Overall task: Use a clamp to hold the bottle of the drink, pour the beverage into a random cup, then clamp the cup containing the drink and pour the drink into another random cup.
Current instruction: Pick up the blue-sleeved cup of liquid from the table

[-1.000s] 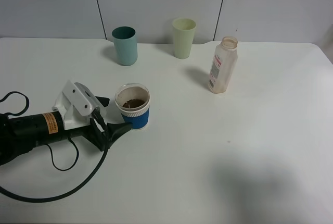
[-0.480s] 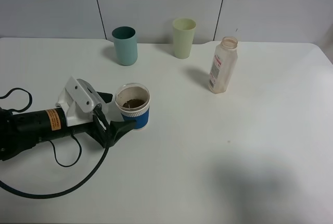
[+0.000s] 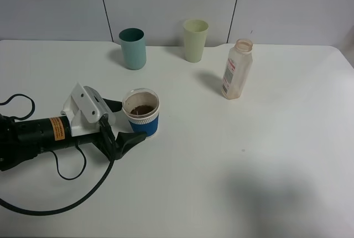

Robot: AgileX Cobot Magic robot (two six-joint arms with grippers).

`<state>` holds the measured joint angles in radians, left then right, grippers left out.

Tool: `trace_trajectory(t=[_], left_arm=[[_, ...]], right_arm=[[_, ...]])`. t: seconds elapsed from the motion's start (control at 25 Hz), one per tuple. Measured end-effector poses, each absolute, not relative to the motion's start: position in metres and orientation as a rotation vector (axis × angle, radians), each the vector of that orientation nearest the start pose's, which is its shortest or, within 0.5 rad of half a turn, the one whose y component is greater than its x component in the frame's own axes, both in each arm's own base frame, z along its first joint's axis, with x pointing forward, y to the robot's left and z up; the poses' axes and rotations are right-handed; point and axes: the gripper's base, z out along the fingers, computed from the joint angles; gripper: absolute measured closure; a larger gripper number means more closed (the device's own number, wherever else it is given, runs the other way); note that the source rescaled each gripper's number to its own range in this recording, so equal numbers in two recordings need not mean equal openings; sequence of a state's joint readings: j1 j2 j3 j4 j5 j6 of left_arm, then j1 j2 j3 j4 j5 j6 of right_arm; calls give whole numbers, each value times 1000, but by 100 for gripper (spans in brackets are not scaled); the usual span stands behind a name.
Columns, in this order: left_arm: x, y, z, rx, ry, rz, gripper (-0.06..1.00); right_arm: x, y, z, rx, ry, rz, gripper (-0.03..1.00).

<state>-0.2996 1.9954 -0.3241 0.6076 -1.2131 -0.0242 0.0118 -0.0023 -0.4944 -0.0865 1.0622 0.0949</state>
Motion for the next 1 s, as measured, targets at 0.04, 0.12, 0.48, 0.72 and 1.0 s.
trace_trajectory(t=[0.04, 0.12, 0.48, 0.72, 1.0], left_arm=[[215, -117, 81, 846, 1802, -620, -4], [214, -117, 79, 848, 1809, -624, -4], [223, -121, 67, 851, 1830, -648, -6], [234, -125, 71, 835, 1799, -662, -6], [234, -145, 59, 888, 1795, -701, -6]], right_arm=[[-5, -7, 276, 89, 2044, -37, -3], [-5, -7, 276, 89, 2044, -37, -3], [-5, -7, 276, 89, 2044, -37, -3], [-5, -7, 276, 89, 2044, -37, -3], [-5, -7, 276, 89, 2044, -37, -3]])
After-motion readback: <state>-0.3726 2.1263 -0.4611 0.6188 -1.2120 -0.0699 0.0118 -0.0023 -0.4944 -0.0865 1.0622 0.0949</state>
